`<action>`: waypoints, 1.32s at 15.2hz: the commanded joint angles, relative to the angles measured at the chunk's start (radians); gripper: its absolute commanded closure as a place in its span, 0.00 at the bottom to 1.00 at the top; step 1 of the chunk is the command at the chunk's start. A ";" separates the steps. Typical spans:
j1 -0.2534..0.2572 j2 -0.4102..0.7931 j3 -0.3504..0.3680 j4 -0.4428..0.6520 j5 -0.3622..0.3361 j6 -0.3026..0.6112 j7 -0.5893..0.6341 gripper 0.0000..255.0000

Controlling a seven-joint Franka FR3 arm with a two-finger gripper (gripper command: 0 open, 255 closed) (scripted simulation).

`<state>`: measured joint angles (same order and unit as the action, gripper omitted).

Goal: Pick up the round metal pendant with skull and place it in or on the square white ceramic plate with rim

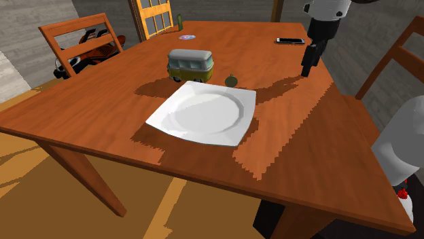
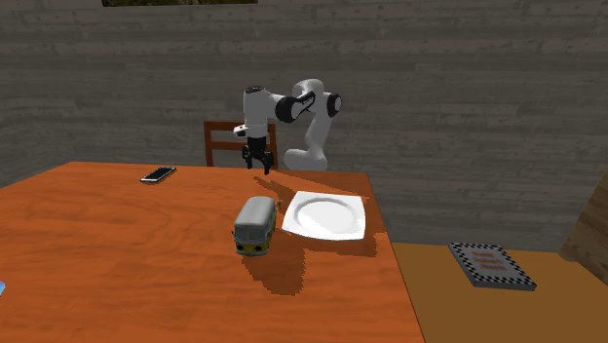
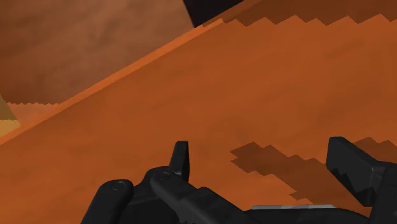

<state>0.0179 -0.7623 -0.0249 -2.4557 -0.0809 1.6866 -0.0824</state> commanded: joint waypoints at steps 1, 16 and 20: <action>0.000 0.000 0.000 0.000 0.000 0.000 0.000 0.00; 0.008 0.763 0.193 0.780 0.324 -0.494 0.684 0.00; 0.020 0.996 0.198 1.040 0.427 -0.608 0.882 0.00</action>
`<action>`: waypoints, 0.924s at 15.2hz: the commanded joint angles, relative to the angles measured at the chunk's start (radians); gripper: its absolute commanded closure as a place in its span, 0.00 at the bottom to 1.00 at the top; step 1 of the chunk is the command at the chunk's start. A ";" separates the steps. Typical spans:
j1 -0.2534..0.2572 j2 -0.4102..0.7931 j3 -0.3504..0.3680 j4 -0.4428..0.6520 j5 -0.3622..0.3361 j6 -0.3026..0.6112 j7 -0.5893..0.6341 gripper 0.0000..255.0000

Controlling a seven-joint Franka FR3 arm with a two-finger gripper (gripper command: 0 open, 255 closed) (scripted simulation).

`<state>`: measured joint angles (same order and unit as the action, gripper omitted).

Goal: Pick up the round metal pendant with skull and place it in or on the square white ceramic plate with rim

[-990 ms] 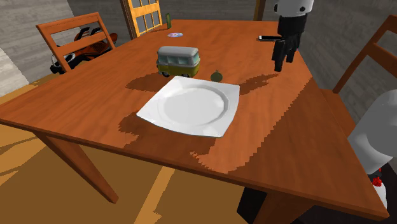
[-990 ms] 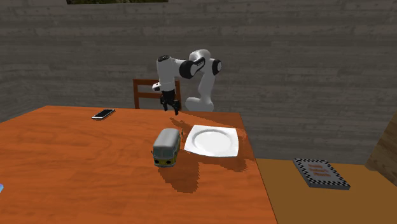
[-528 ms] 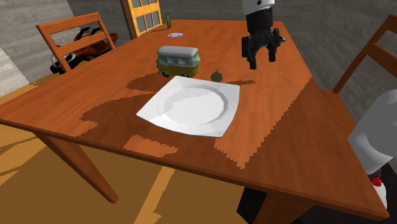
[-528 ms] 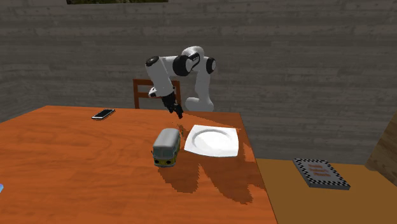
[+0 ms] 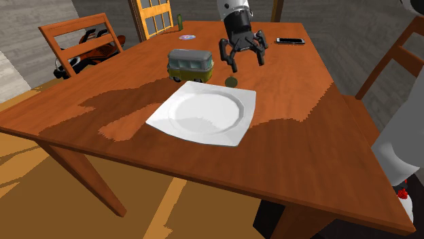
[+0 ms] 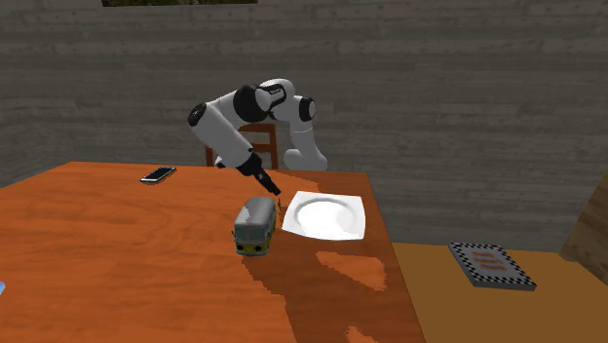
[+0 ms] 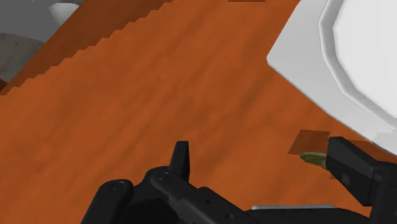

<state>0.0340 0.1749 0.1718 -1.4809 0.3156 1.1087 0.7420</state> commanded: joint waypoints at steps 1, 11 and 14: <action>0.006 0.119 0.001 0.135 0.059 -0.058 0.109 0.00; 0.025 0.220 -0.003 0.173 0.155 -0.043 0.238 0.00; 0.030 0.199 -0.003 0.127 0.155 -0.019 0.230 0.00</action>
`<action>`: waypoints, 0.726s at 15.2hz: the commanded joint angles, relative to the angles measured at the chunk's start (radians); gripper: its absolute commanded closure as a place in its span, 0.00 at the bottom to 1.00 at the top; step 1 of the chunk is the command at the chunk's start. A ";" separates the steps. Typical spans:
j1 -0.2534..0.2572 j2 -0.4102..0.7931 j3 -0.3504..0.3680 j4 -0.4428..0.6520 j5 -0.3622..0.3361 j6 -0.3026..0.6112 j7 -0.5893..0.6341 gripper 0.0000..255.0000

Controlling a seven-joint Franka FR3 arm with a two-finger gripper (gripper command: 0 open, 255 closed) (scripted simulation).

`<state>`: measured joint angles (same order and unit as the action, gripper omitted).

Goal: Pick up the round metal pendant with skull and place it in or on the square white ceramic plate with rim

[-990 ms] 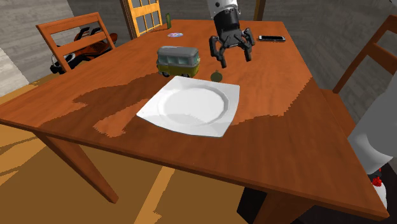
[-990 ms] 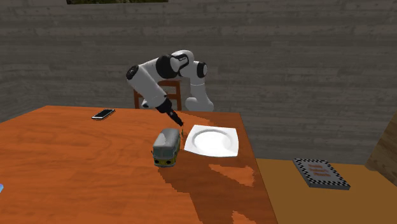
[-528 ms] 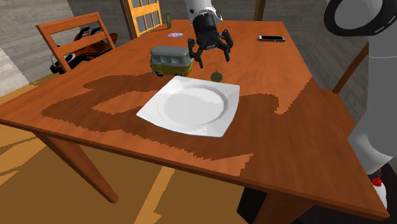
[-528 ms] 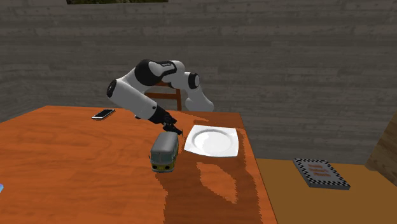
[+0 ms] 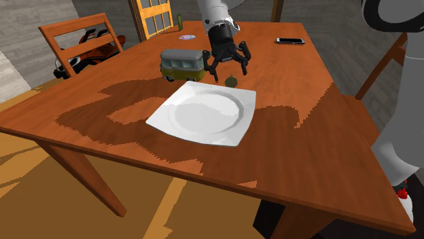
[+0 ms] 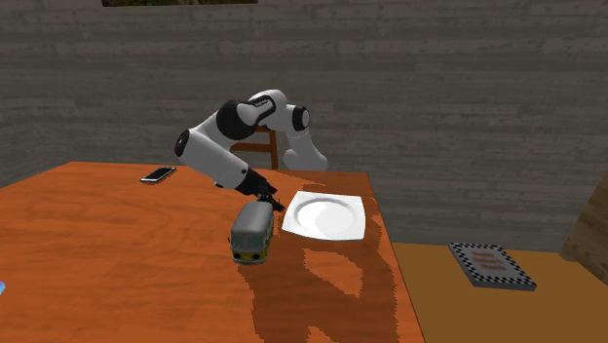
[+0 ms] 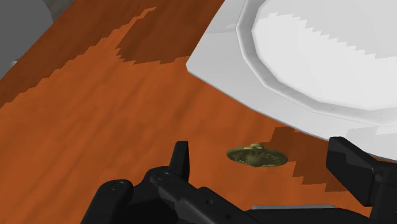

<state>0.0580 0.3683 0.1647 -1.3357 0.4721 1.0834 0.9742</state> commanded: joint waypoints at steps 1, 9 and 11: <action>0.006 0.005 0.003 -0.018 -0.001 0.006 -0.002 0.00; 0.008 0.009 0.002 -0.010 0.000 0.003 0.000 1.00; 0.007 0.009 0.002 -0.011 0.000 0.003 -0.001 1.00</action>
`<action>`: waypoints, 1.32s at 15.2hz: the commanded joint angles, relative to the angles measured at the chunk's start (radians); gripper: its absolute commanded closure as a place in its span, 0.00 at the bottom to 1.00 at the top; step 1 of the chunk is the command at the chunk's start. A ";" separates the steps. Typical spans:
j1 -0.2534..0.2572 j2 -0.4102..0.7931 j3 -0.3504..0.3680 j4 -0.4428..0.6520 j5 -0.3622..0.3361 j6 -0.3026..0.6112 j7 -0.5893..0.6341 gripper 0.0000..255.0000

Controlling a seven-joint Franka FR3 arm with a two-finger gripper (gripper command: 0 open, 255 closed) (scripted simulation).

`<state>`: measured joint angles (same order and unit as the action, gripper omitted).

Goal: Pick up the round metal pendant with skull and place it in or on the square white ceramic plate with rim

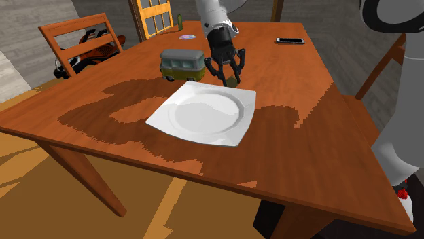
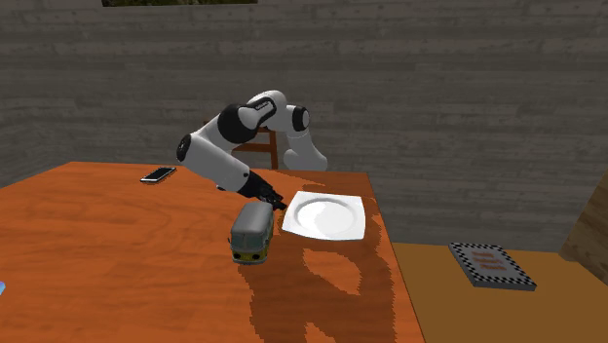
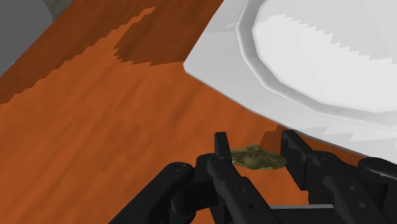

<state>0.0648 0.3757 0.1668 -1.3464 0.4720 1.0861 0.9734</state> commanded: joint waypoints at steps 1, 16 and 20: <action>0.000 0.001 0.000 0.000 0.000 0.000 0.000 1.00; -0.006 0.030 0.009 0.180 0.036 -0.134 0.084 1.00; -0.008 0.054 0.013 0.267 0.054 -0.189 0.124 1.00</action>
<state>0.0567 0.4179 0.1786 -1.1108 0.5214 0.9143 1.0850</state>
